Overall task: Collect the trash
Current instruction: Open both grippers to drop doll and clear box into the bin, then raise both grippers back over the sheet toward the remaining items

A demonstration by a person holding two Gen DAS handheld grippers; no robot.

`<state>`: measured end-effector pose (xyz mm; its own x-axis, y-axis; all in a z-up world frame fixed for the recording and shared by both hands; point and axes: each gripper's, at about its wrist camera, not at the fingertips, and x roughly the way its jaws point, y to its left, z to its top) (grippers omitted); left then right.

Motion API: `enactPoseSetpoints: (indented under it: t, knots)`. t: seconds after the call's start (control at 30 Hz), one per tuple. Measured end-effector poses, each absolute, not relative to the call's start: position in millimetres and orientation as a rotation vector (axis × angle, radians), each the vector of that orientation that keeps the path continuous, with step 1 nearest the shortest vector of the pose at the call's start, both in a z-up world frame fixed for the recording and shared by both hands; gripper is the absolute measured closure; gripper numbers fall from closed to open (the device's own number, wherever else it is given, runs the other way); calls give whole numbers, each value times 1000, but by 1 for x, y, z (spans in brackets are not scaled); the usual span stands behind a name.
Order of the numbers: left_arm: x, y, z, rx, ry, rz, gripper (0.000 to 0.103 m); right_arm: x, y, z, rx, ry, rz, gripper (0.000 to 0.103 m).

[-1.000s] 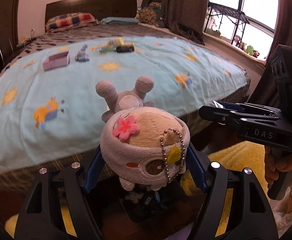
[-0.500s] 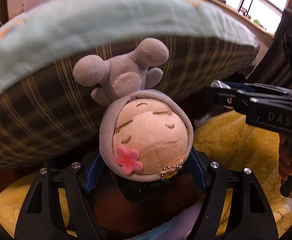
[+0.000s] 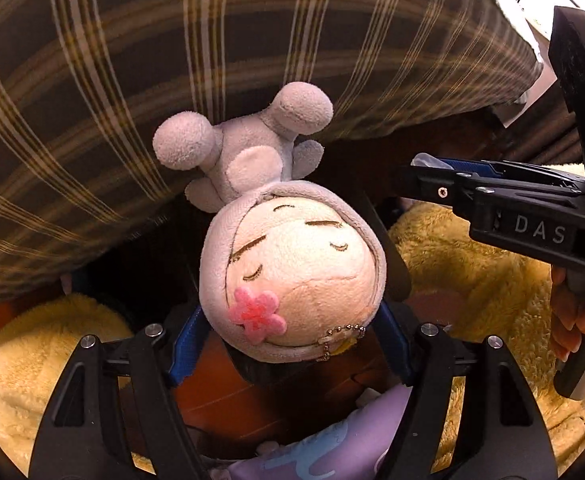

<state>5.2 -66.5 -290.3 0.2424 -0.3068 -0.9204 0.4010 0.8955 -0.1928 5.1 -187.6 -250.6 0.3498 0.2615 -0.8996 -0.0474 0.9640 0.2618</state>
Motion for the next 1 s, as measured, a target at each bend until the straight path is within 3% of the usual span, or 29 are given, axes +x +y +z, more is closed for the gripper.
enactPoseSetpoints:
  t: [0.47,0.6,0.7,0.9,1.0]
  knots:
    - [10,-56,-306,49,1305,-482,32,21,-176,-263,228,1234,210,59]
    - [12,-50,-299,31,1286,-463,31,28,-179,-256,237,1222,188,43]
    - [13,-44,-289,28,1255,-443,27,27,-184,-247,245,1208,177,40]
    - [9,-32,-257,36,1162,-410,21,27,-195,-217,254,1147,170,16]
    - [10,-24,-236,41,1104,-396,21,27,-198,-193,240,1101,171,16]
